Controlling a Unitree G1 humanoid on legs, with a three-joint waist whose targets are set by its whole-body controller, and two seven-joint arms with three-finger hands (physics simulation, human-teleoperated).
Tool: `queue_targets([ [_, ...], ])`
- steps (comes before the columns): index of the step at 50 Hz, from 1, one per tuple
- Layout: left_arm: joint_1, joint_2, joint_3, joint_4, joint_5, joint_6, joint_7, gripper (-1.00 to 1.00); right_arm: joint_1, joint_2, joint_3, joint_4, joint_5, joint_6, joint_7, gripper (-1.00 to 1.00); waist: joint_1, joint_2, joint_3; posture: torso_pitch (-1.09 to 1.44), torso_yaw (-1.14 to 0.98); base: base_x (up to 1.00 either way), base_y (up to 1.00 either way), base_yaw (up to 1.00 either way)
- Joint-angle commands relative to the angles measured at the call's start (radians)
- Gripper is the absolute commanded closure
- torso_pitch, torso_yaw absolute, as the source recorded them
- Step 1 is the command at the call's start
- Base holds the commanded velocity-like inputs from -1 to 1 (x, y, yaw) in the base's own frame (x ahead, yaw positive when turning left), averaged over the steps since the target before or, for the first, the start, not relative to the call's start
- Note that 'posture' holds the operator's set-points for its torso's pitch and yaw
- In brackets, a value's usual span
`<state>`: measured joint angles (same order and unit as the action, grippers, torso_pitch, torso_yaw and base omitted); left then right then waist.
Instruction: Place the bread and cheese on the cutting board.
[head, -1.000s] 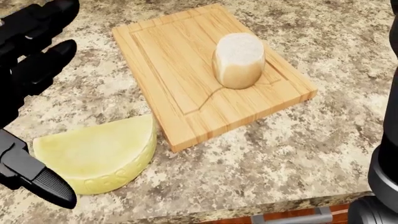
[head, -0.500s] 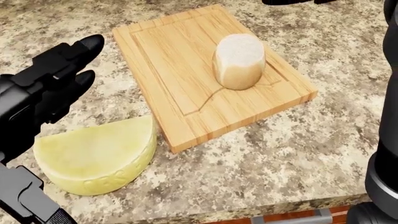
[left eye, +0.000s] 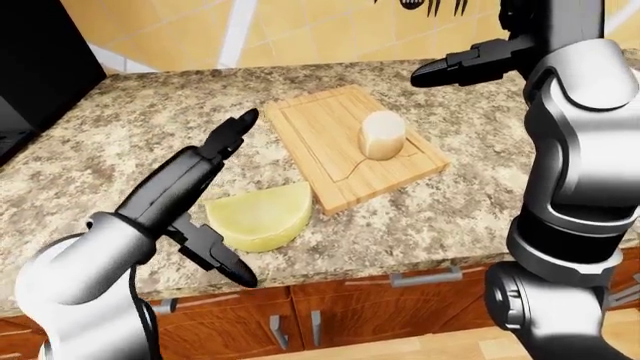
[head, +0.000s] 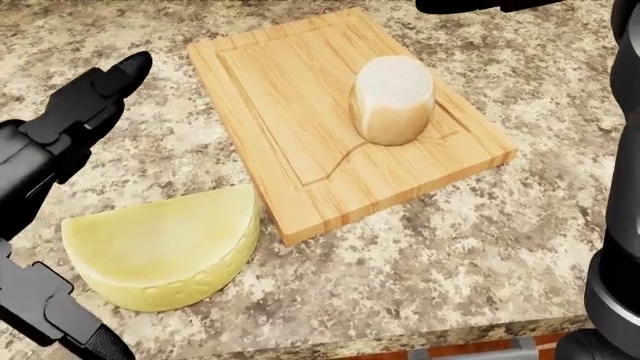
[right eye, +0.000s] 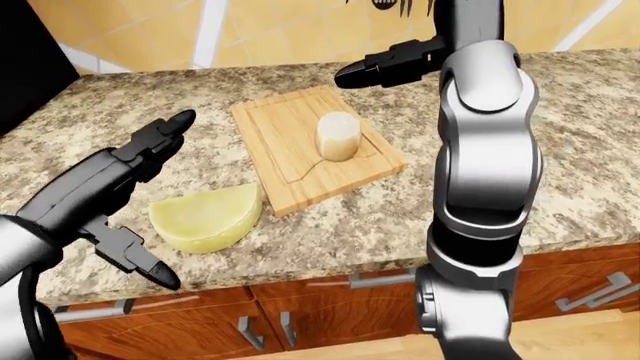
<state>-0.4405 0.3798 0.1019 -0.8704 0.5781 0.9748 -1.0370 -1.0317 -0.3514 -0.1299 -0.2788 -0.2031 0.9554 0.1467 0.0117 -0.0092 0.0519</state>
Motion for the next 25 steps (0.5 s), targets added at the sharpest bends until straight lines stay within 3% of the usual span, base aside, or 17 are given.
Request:
queue_targets([
  [1, -0.004, -0.013, 0.006, -0.014, 0.037, -0.055, -0.002, -1.0, -0.03, -0.008, -0.007, -0.019, -0.004, -0.033, -0.009, -1.0, 0.001, 0.0, -0.024, 0.0, 0.0, 0.0, 0.0, 0.0],
  [10, 0.005, -0.075, 0.024, 0.085, 0.078, -0.154, 0.018, -1.0, -0.028, -0.008, -0.008, -0.018, -0.002, -0.035, -0.01, -1.0, 0.001, -0.003, -0.028, 0.0, 0.0, 0.0, 0.0, 0.0],
  [25, 0.007, -0.115, 0.013, 0.125, 0.08, -0.161, 0.056, -1.0, -0.033, -0.009, -0.007, -0.011, 0.0, -0.035, -0.009, -1.0, 0.001, -0.004, -0.03, 0.0, 0.0, 0.0, 0.0, 0.0],
])
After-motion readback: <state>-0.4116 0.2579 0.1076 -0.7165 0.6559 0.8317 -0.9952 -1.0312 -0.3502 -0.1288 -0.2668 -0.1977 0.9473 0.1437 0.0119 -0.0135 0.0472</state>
